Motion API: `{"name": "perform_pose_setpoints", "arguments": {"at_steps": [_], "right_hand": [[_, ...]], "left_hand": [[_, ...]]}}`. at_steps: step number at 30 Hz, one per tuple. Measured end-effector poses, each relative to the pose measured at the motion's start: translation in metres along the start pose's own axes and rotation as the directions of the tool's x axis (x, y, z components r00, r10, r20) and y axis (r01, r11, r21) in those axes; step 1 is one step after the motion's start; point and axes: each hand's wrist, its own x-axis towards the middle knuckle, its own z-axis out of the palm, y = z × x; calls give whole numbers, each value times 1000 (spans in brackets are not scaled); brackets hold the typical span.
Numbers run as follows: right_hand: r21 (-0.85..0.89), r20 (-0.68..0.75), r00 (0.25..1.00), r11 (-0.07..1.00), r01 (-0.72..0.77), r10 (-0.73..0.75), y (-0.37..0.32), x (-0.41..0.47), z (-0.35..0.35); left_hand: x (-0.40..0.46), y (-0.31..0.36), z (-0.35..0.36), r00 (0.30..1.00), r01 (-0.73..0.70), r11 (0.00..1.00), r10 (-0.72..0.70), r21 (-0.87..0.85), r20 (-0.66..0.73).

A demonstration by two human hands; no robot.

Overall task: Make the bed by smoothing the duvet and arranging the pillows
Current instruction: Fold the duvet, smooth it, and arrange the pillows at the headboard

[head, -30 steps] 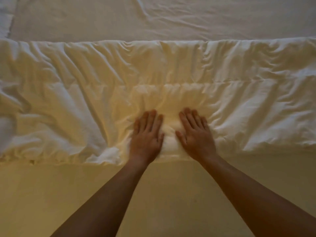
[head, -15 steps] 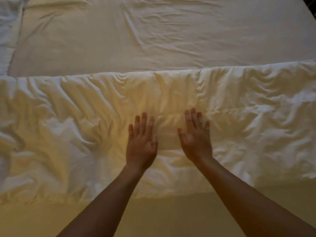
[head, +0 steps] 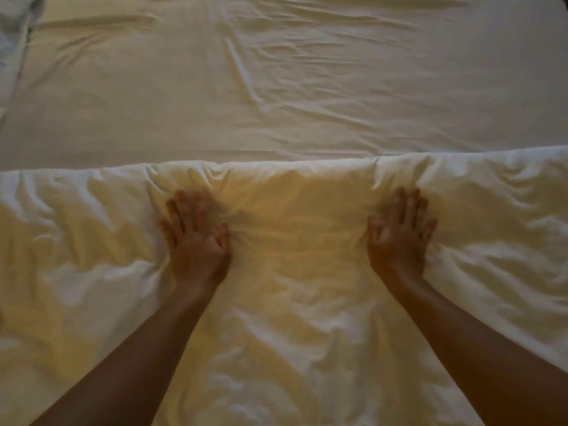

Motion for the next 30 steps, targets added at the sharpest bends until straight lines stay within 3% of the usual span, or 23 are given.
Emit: {"name": "perform_pose_setpoints", "arguments": {"at_steps": [2, 4, 6, 11, 18, 20, 23, 30], "right_hand": [[66, -5, 979, 976, 205, -205, -42, 13, -8], [89, 50, 902, 901, 424, -429, -81, 22, -7], [42, 129, 853, 862, 505, -506, -97, 35, 4], [-183, 189, 928, 917, 355, -321, -49, 80, 25], [-234, 171, 985, 971, 53, -12, 11, 91, 3], [-149, 158, 987, 989, -3, 27, 2, 76, -10], [54, 122, 992, 998, 35, -42, -24, 32, -24], [389, 179, 969, 917, 89, -170, -93, -102, -45]], "left_hand": [[16, 41, -10, 979, -203, 972, 202, -119, -25], [32, 81, -9, 911, -408, 904, 411, -124, -1], [52, 100, 1, 896, -433, 897, 440, -92, 67], [87, 58, 34, 939, -337, 938, 329, 81, 99], [92, -8, 14, 992, -93, 972, 73, 216, 99], [80, -9, -3, 995, -44, 987, 30, 153, 93], [39, -4, -32, 991, -72, 997, 70, 9, 110], [-82, -34, -77, 980, -22, 989, 50, -148, 191]]}}
